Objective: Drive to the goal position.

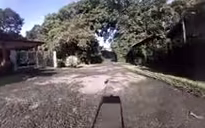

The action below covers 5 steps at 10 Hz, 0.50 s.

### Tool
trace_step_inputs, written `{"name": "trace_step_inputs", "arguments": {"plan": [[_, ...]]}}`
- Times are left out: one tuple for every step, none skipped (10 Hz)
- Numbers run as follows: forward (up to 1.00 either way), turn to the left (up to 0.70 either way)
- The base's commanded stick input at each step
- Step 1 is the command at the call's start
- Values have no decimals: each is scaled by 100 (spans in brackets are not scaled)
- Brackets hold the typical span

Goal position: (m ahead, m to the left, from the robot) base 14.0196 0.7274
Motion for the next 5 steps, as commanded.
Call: {"name": "trace_step_inputs", "arguments": {"plan": [[70,0],[70,0],[70,0],[70,0],[70,0]]}}
